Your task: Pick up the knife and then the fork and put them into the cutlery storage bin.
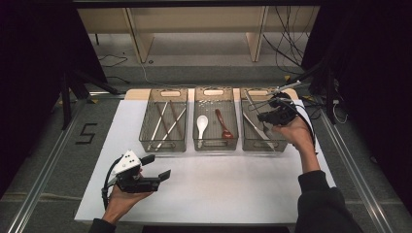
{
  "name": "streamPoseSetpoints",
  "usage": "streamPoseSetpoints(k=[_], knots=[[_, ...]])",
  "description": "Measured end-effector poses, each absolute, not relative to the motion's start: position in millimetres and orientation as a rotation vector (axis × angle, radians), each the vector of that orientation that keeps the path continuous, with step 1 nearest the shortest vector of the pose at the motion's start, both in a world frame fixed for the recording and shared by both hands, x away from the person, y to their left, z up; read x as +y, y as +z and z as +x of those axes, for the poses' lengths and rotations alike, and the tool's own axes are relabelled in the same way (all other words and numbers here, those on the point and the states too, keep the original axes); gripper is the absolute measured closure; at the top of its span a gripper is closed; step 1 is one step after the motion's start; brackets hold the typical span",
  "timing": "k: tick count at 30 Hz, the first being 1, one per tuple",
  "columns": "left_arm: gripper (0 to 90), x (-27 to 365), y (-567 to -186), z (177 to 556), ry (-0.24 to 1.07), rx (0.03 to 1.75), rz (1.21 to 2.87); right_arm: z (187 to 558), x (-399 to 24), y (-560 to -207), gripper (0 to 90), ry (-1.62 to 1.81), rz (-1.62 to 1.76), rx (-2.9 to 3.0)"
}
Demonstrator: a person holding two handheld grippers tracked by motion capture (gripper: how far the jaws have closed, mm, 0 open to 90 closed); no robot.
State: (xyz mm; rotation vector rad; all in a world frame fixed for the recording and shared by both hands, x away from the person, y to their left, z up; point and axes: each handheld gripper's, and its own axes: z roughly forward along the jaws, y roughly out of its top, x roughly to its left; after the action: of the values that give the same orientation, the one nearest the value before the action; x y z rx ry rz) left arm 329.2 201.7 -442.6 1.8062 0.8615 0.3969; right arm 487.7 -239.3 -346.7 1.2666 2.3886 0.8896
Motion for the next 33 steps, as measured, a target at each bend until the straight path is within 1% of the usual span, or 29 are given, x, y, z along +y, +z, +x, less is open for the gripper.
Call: streamPoseSetpoints(k=[14, 33], knots=[[16.8, 202, -443, 329, 0.397, 0.862, 1.805, 505, -249, -356, 85.2, 0.871, 1.365, 2.329], [16.8, 202, -443, 329, 0.396, 0.86, 1.806, 517, -255, -364, 85.2, 0.862, 1.442, 2.258]])
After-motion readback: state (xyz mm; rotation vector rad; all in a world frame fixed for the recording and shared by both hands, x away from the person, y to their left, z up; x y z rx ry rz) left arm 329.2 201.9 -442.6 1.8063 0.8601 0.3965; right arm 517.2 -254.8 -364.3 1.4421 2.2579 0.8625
